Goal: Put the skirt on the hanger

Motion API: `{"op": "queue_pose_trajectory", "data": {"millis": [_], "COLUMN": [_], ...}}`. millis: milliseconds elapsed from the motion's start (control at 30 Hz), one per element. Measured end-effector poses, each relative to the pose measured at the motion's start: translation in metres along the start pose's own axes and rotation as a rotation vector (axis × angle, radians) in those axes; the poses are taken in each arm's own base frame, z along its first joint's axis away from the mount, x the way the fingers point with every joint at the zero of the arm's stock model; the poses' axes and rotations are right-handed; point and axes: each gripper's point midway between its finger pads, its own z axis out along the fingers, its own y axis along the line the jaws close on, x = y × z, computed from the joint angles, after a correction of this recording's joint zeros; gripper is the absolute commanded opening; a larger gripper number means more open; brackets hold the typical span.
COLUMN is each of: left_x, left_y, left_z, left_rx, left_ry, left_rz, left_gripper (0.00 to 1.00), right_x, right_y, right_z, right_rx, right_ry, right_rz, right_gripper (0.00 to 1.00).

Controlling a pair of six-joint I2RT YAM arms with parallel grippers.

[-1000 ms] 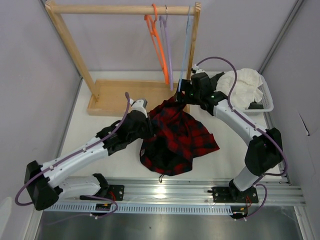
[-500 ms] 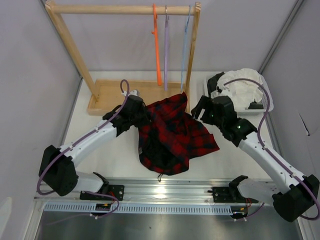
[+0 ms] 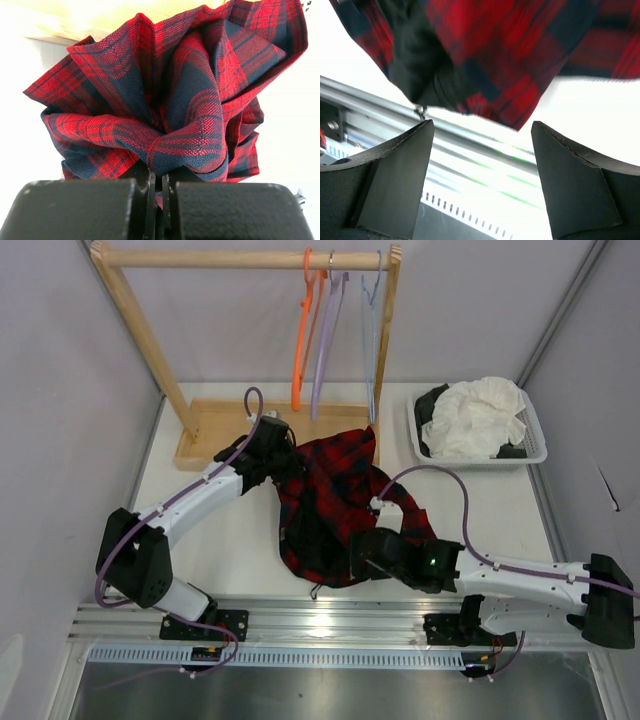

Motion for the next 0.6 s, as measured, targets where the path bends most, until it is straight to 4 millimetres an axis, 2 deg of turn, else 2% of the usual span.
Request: {"op": "queue_pose_trajectory", "data": {"millis": [200, 333, 400, 500, 600], "left_x": [0.0, 0.0, 0.0, 0.0, 0.0], "left_y": [0.0, 0.0, 0.0, 0.0, 0.0], "left_z": [0.0, 0.0, 0.0, 0.0, -0.001], "left_rx": [0.001, 0.001, 0.001, 0.001, 0.001], "left_ry": [0.001, 0.001, 0.001, 0.0, -0.001], "left_rz": [0.001, 0.001, 0.001, 0.002, 0.002], "left_gripper": [0.0, 0.0, 0.0, 0.0, 0.0], "right_x": [0.044, 0.062, 0.068, 0.066, 0.056], "right_y": [0.015, 0.007, 0.001, -0.005, -0.017], "right_z": [0.002, 0.019, 0.027, 0.035, 0.044], "right_rx": [-0.008, 0.035, 0.066, 0.085, 0.115], "right_ry": [0.066, 0.091, 0.096, 0.084, 0.059], "right_rz": [0.02, 0.051, 0.061, 0.1, 0.137], "right_gripper": [0.88, 0.84, 0.78, 0.61, 0.26]}}
